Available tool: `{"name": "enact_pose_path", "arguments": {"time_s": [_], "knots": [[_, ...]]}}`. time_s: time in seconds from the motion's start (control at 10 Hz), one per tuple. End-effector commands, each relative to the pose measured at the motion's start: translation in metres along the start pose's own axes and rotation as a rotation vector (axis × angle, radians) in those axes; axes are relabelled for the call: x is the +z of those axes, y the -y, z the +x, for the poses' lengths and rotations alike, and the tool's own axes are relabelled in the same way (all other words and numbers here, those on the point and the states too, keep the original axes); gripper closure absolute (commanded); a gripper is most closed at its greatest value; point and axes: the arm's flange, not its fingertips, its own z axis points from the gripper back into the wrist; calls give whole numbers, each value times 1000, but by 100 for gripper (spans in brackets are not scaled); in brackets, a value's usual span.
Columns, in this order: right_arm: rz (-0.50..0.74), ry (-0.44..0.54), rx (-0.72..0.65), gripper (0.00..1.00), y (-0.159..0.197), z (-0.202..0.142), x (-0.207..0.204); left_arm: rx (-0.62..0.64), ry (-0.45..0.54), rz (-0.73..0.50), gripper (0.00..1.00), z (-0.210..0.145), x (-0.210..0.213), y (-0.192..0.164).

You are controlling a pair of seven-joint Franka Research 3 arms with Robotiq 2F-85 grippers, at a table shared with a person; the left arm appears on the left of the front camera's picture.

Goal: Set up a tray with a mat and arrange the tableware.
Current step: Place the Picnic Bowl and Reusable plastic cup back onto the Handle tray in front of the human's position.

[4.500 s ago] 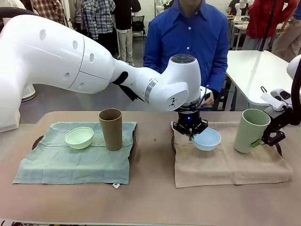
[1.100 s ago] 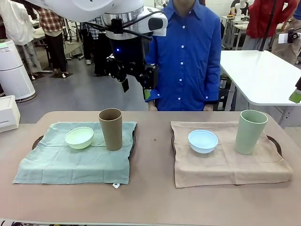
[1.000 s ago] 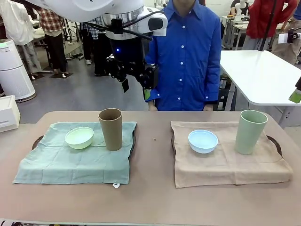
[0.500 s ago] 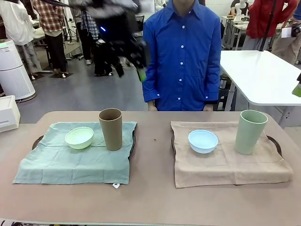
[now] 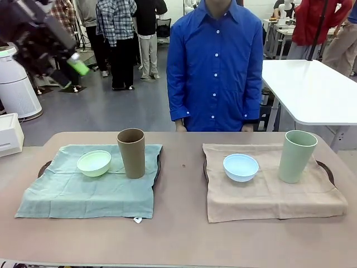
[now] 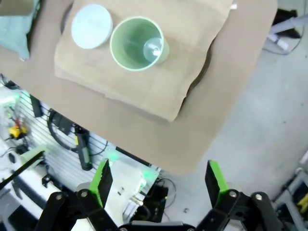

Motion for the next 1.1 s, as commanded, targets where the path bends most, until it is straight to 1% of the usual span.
{"name": "enact_pose_path", "arguments": {"time_s": [0.0,0.2,0.3,0.4,0.5,0.6,0.7,0.8,0.9,1.0], "knots": [[-11,-7,4,0,-3,-1,-2,-66,-39,78,26,21,-20,42],[-1,2,2,0,-1,0,1,-66,-39,78,26,21,-20,42],[219,-23,-29,0,2,8,3,-56,-31,39,26,10,-18,33],[371,-10,-78,0,23,5,9,11,3,-122,26,11,4,5],[518,13,-138,0,51,0,18,98,32,-238,26,7,30,-37],[686,36,-186,0,78,-9,27,143,46,-365,26,-5,46,-74],[837,97,-223,0,105,-17,36,178,52,-511,26,-13,56,-112],[1002,155,-251,0,124,-26,40,208,71,-625,26,-23,59,-140],[1192,223,-297,0,142,-36,40,230,93,-743,26,-36,61,-164],[1336,284,-339,0,158,-49,38,271,127,-837,26,-52,60,-186]]}}
